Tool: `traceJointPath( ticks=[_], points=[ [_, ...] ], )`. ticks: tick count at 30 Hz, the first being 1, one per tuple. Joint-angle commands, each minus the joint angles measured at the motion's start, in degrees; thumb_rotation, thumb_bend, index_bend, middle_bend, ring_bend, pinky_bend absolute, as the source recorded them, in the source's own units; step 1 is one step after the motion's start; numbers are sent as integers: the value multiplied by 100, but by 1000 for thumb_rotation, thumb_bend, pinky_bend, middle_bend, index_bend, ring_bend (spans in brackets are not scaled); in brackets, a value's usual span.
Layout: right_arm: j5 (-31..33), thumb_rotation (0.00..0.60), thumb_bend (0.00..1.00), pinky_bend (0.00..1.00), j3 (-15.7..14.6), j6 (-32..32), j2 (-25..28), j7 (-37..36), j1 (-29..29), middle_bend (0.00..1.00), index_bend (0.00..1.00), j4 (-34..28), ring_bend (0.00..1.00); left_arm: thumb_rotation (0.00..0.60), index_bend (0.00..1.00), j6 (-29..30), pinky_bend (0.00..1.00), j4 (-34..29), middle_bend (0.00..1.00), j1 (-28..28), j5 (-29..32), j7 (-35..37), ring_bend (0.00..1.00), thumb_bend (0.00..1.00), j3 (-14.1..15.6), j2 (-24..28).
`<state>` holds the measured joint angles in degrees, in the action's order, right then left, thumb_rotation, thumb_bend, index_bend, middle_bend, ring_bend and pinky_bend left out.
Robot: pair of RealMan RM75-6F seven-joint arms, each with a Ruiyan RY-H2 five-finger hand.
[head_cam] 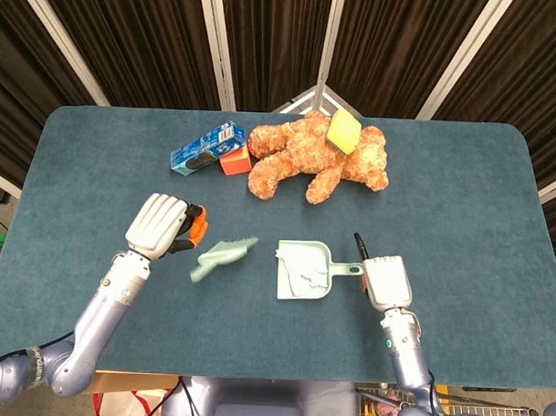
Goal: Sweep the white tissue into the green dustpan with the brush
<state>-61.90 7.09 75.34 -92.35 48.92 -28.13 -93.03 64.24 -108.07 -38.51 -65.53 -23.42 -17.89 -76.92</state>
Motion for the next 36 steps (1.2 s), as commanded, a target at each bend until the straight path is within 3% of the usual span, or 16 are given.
traceJointPath(
  ticks=[1, 10, 13, 16, 18, 20, 21, 23, 26, 30, 36],
  points=[
    [-4, 600, 481, 902, -4, -2, 62, -43, 21, 840, 0, -41, 808, 600, 804, -84, 1000, -30, 1000, -126, 308, -608, 1000, 635, 199, 275],
    [-10, 600, 481, 903, 46, -3, 283, -241, 64, 840, 0, -140, 808, 600, 780, 392, 1000, -193, 1000, 161, 349, -216, 999, 605, 256, 373],
    [-76, 600, 481, 898, 23, 26, 398, -385, 120, 832, 0, -181, 796, 600, 670, 629, 963, -353, 947, 414, 201, -90, 929, 517, 440, 511],
    [-205, 600, 482, 774, -42, 71, 580, -624, 223, 703, 0, -242, 663, 600, 425, 863, 770, -538, 701, 756, -89, 57, 721, 355, 765, 738],
    [-270, 600, 481, 507, -99, 96, 730, -835, 322, 464, 0, -330, 387, 600, 198, 1005, 532, -637, 434, 995, -309, 181, 472, 218, 1005, 909],
    [-364, 600, 479, 274, -199, 91, 953, -1099, 442, 249, 0, -464, 157, 600, 58, 1116, 337, -733, 219, 1271, -599, 416, 254, 121, 1302, 1132],
    [-409, 600, 471, 183, -246, 86, 1059, -1213, 494, 143, 0, -525, 69, 600, 20, 1136, 245, -761, 122, 1380, -724, 537, 156, 78, 1432, 1245],
    [-500, 600, 442, 101, -345, 92, 1318, -1479, 624, 30, 0, -667, 2, 600, 0, 1207, 127, -783, 28, 1620, -966, 797, 57, 31, 1690, 1464],
    [-706, 600, 381, 50, -442, 209, 1640, -1832, 807, 0, 0, -783, 0, 600, 0, 1308, 51, -730, 0, 1926, -1365, 1114, 11, 15, 2044, 1742],
    [-1062, 600, 344, 13, -567, 540, 2067, -2446, 1144, 0, 0, -900, 0, 600, 0, 1676, 45, -478, 0, 2432, -2083, 1466, 3, 15, 2559, 1946],
    [-1972, 600, 339, 0, -961, 1224, 2570, -3174, 1708, 0, 0, -836, 0, 600, 0, 2201, 3, 156, 0, 2905, -2809, 1589, 0, 14, 2848, 1931]
  ],
)
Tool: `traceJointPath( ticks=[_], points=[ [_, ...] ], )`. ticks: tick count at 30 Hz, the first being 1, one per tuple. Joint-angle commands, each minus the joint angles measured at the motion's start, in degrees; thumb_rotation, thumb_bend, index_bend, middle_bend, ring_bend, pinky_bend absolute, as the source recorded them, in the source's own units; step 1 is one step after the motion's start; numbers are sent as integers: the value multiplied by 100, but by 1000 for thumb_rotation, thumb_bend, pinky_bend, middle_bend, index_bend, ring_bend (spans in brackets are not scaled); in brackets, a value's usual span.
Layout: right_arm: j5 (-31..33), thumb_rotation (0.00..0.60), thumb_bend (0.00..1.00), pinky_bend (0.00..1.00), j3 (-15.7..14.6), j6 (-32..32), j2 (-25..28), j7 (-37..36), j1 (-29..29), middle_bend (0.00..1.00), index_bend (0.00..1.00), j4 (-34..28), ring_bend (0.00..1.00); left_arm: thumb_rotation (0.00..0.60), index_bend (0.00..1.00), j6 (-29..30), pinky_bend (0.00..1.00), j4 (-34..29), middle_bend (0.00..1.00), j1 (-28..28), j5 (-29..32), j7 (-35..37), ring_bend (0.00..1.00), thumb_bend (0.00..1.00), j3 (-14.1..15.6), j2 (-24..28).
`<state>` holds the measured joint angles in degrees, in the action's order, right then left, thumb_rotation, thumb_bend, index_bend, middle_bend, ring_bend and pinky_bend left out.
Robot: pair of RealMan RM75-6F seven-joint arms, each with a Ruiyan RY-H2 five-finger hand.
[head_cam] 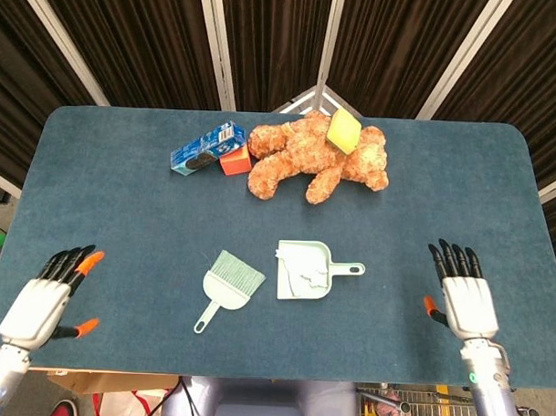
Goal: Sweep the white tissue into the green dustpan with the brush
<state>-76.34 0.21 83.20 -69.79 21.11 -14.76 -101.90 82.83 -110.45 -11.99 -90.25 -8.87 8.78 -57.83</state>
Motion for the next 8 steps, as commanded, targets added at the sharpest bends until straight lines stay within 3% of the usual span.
traceJointPath(
  ticks=[1, 5, 8],
  points=[
    [-684, 600, 339, 0, -347, 559, 368, -507, 468, 0, 0, 133, 0, 600, 0, 429, 0, 508, 0, 326, -396, 173, 0, 14, 199, 6],
    [-1141, 600, 338, 0, -554, 925, 547, -952, 797, 0, 0, 435, 0, 600, 0, 679, 0, 914, 0, 582, -507, 439, 0, 15, 259, 35],
    [-1192, 600, 339, 0, -519, 963, 564, -1071, 875, 0, 0, 503, 0, 600, 0, 658, 0, 1047, 0, 663, -446, 589, 0, 14, 256, 67]
  ],
)
